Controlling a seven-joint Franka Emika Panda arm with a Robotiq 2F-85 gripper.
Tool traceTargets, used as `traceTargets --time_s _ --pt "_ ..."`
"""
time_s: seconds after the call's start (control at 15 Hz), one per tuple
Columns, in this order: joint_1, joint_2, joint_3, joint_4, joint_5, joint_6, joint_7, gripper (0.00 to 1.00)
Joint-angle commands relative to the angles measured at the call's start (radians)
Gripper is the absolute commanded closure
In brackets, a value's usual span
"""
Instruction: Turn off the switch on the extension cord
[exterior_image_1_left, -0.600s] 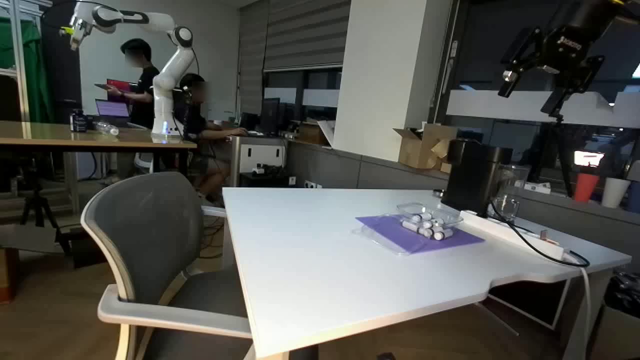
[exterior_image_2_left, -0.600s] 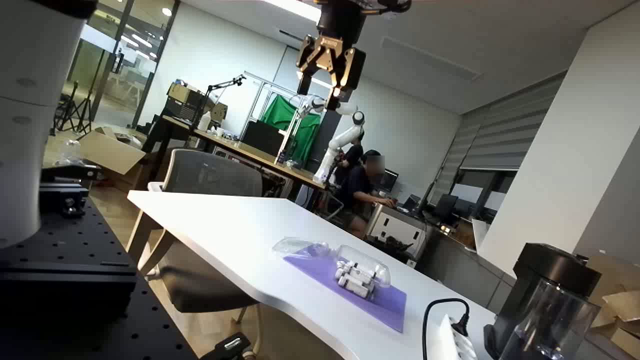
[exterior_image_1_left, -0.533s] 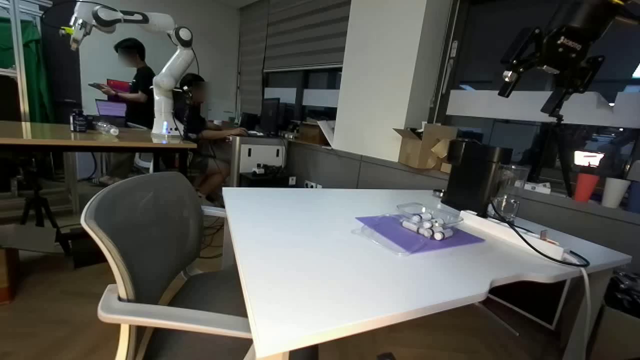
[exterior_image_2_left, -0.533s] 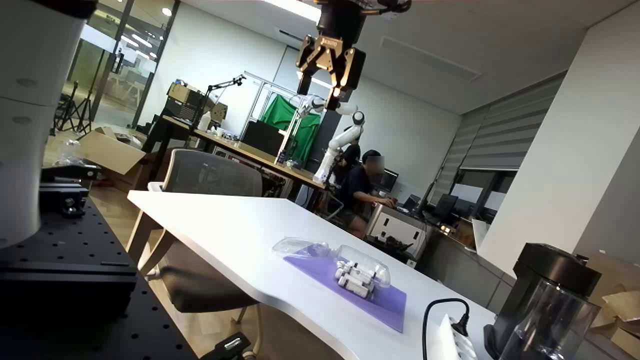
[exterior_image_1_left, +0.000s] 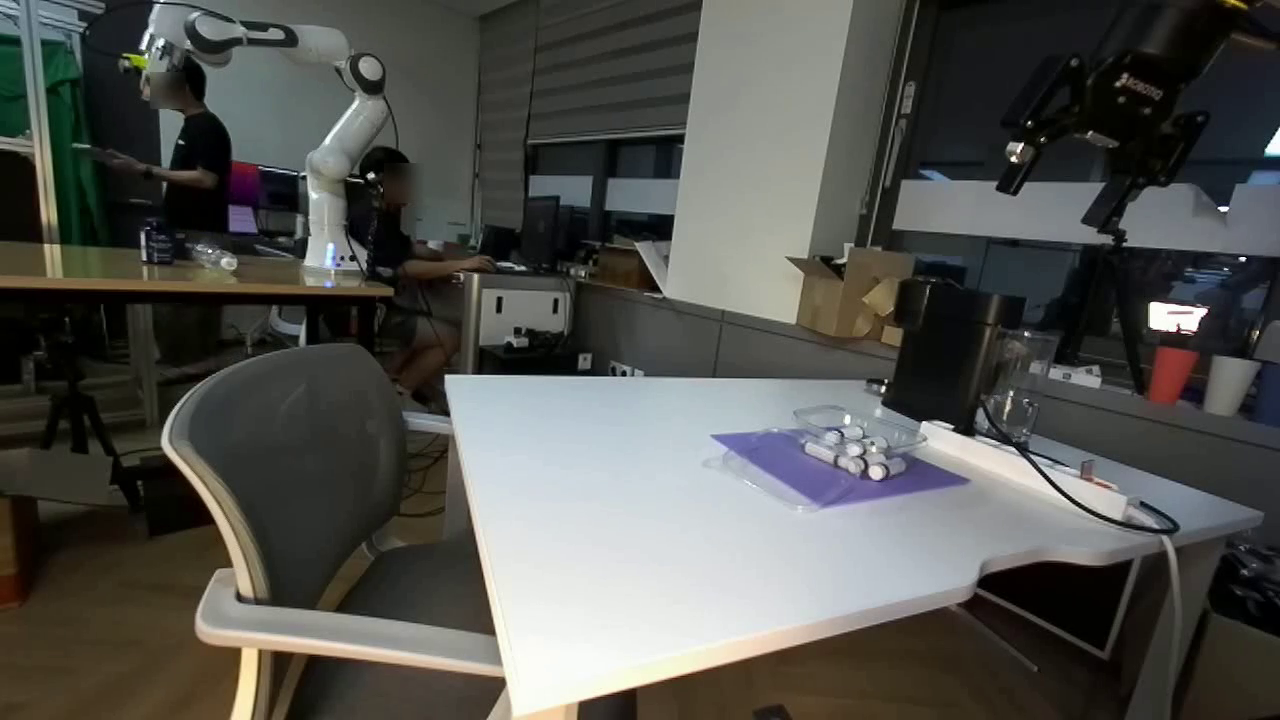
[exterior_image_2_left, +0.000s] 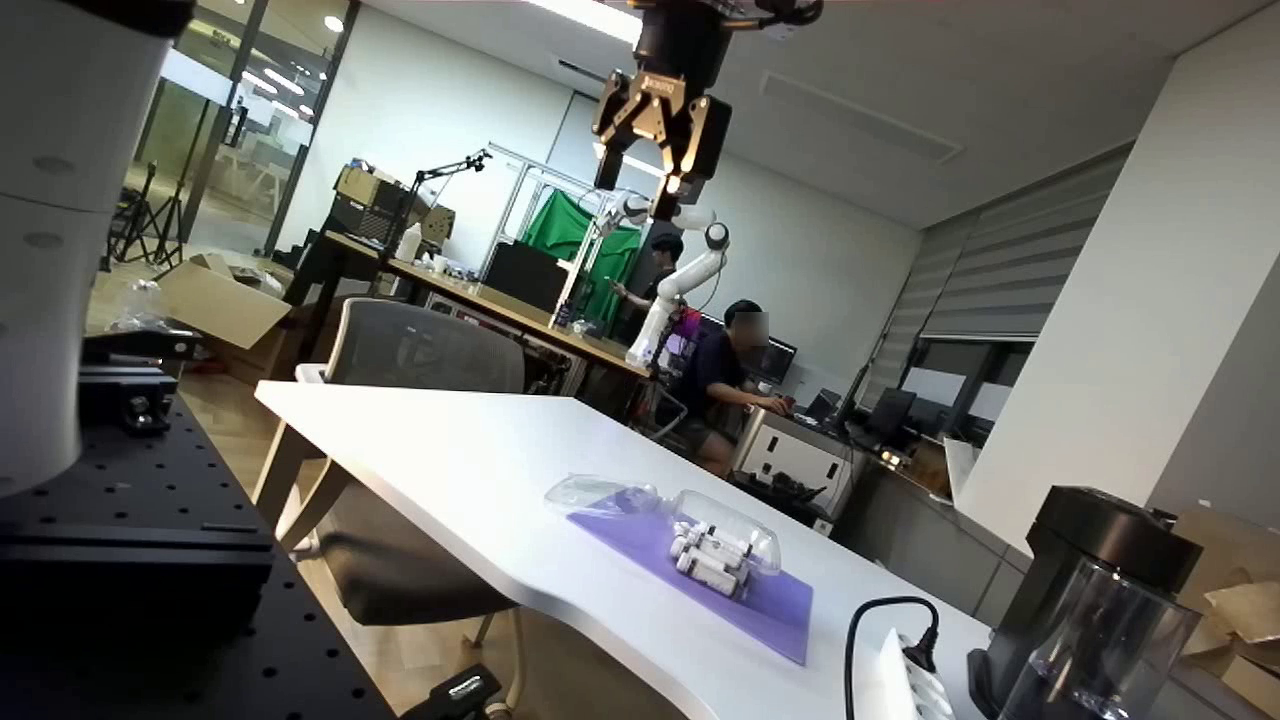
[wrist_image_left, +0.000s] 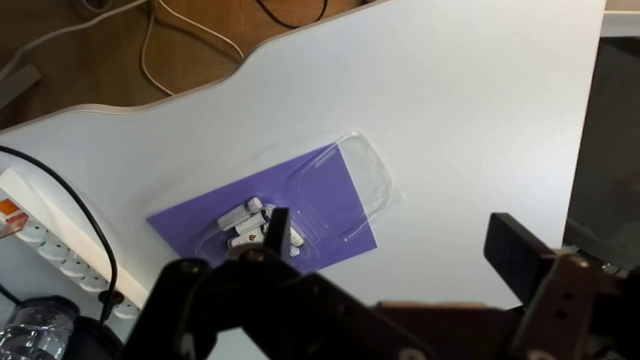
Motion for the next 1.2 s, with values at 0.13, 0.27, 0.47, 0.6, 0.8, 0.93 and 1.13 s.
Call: traceTargets --time_s 0.13,0.27,0.47,0.6,0.8,0.93,1.13 --pt "-0.03 0.119 -0.085 0.121 -0.089 -0.064 -0.217 0.0" --pt "-0.054 0.209 -0.135 0.208 -0.171 -0.1 -0.345 0.0" --pt "-0.085 0.362 -0.171 0.351 -0.279 -0.092 -0.453 0.0" --pt "-0.108 0.457 -0.165 0.452 -0.306 -0.102 -0.449 0.0" --pt "-0.125 0.434 -0.157 0.417 -0.271 -0.07 -0.437 0.0" --pt "-0.127 0.489 -0.15 0.462 -0.271 -0.072 -0.433 0.0" --pt "-0.128 0.502 -0.147 0.472 -0.271 -0.076 -0.43 0.0"
